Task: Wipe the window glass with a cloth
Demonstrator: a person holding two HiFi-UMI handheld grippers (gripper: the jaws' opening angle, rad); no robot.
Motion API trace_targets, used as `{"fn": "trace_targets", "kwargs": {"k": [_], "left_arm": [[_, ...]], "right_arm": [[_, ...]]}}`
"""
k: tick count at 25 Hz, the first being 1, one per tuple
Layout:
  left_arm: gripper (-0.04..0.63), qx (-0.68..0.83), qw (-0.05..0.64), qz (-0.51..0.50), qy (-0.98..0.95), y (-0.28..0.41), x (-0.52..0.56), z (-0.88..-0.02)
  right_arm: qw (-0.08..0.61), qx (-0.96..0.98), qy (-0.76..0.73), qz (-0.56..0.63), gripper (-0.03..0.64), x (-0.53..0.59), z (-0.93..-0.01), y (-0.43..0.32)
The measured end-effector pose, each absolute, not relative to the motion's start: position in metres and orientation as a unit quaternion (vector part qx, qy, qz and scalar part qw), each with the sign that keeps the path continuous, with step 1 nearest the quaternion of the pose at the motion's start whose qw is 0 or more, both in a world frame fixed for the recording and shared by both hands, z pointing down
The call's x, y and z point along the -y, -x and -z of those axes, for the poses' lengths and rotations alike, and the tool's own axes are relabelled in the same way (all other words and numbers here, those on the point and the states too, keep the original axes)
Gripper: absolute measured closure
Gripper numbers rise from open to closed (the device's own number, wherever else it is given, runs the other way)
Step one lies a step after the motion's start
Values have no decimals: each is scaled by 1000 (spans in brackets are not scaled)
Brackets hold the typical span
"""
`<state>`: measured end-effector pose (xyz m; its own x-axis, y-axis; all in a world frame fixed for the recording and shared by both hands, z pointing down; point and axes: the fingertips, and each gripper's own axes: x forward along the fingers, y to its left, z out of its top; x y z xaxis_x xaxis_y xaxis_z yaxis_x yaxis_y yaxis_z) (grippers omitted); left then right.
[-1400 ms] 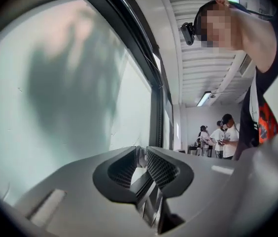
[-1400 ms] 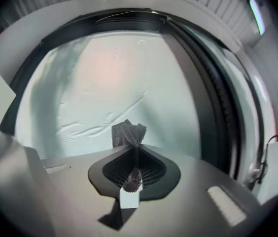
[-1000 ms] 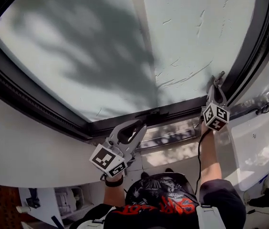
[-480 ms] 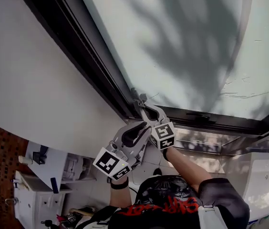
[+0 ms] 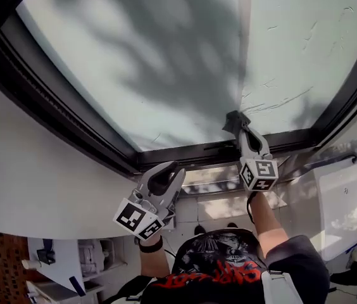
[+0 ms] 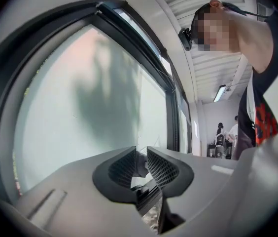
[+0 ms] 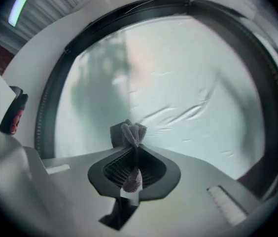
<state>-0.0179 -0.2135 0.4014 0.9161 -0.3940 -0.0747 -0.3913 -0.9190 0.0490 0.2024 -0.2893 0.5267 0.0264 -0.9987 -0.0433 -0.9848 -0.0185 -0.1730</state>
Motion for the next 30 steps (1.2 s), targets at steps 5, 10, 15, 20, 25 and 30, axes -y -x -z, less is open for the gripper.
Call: {"fn": "trace_targets", "kwargs": {"k": [5,10,15,20,25,30], "left_arm": [[541,101,12,38,-994,-55,189,-396],[541,81,21,32,-996,-83,171,-400],[541,122,13,33,-992,-70,175,-401],[541,197,16,37,-980,-14,188,-405],[541,272,16,49,-961,49,194,-402],[541,317,15,50,-947,95,195,-401]], "right_arm": [[61,-533,843,39,591,213,-543,-410],[63,-448,889,71,591,168,-546,-504],[98,-468,876,69,591,190,-544,-454],[88,-659,745,59,591,270,-545,-245],[47,-830,549,90,591,326,-552,4],[12,-902,419,106,591,335,-556,152]]}}
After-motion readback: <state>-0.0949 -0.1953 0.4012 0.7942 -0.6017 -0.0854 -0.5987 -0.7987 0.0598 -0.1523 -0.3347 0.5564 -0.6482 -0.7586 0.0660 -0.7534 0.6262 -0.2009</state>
